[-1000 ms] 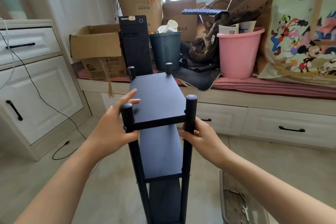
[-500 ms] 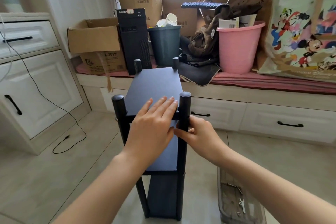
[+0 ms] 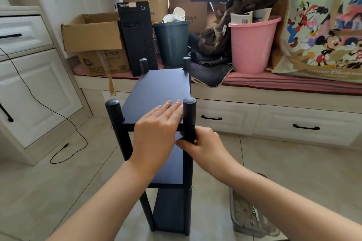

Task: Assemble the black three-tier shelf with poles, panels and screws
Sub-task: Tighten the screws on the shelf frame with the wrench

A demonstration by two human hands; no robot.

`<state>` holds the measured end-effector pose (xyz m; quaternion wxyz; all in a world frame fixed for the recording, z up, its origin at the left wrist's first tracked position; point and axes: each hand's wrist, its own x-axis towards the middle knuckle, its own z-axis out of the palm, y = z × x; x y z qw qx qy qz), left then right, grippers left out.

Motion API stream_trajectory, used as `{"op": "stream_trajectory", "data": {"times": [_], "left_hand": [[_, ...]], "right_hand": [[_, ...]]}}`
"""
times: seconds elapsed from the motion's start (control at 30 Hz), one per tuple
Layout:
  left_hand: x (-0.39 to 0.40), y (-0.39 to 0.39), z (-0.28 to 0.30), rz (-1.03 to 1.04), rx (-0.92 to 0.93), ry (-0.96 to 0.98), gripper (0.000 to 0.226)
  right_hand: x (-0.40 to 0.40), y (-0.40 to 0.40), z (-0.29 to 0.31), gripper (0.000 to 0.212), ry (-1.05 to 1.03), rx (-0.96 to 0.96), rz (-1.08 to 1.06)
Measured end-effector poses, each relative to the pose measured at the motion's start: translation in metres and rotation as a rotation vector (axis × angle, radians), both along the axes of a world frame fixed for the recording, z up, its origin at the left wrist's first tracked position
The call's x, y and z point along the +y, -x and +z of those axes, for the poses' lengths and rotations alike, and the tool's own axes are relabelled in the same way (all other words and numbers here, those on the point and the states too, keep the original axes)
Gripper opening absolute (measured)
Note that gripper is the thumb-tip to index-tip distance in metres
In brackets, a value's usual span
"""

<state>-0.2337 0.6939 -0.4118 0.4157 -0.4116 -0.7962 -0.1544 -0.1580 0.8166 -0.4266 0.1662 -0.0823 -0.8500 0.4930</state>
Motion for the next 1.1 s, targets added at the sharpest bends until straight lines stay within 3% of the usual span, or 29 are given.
{"op": "stream_trajectory", "data": {"times": [0.2, 0.27, 0.33, 0.5, 0.6, 0.67, 0.8, 0.9, 0.97, 1.1], "left_hand": [[-0.006, 0.003, 0.002, -0.061, -0.045, -0.028, 0.048], [-0.015, 0.009, 0.006, -0.099, -0.066, -0.032, 0.047], [-0.029, 0.016, 0.011, -0.127, -0.113, -0.017, 0.045], [-0.061, 0.024, 0.027, -0.123, -0.412, 0.130, 0.060], [-0.071, 0.018, 0.035, -0.204, -0.633, 0.241, 0.069], [-0.069, 0.012, 0.036, -0.217, -0.687, 0.195, 0.065], [-0.045, -0.006, 0.023, -0.046, -0.552, -0.063, 0.070], [-0.030, -0.007, 0.015, 0.034, -0.424, -0.186, 0.043], [-0.029, -0.004, 0.016, 0.009, -0.449, -0.223, 0.035], [-0.038, 0.000, 0.021, -0.081, -0.539, -0.213, 0.040]], "right_hand": [[0.000, -0.003, 0.000, 0.019, 0.108, -0.046, 0.004], [0.000, -0.003, -0.001, 0.014, 0.224, -0.074, 0.068], [-0.004, -0.004, -0.002, 0.025, 0.355, -0.105, 0.179], [-0.013, 0.007, -0.003, 0.038, 0.334, -0.172, 0.298], [0.003, 0.017, 0.006, 0.037, 0.232, -0.200, 0.189], [0.021, 0.026, 0.015, 0.039, 0.225, -0.202, 0.059], [0.049, 0.045, 0.023, 0.023, 0.449, -0.162, -0.135], [0.049, 0.062, 0.021, 0.026, 0.617, -0.185, -0.146], [0.044, 0.073, 0.024, 0.034, 0.745, -0.225, -0.088], [0.031, 0.091, 0.040, 0.038, 0.979, -0.170, -0.021]]}}
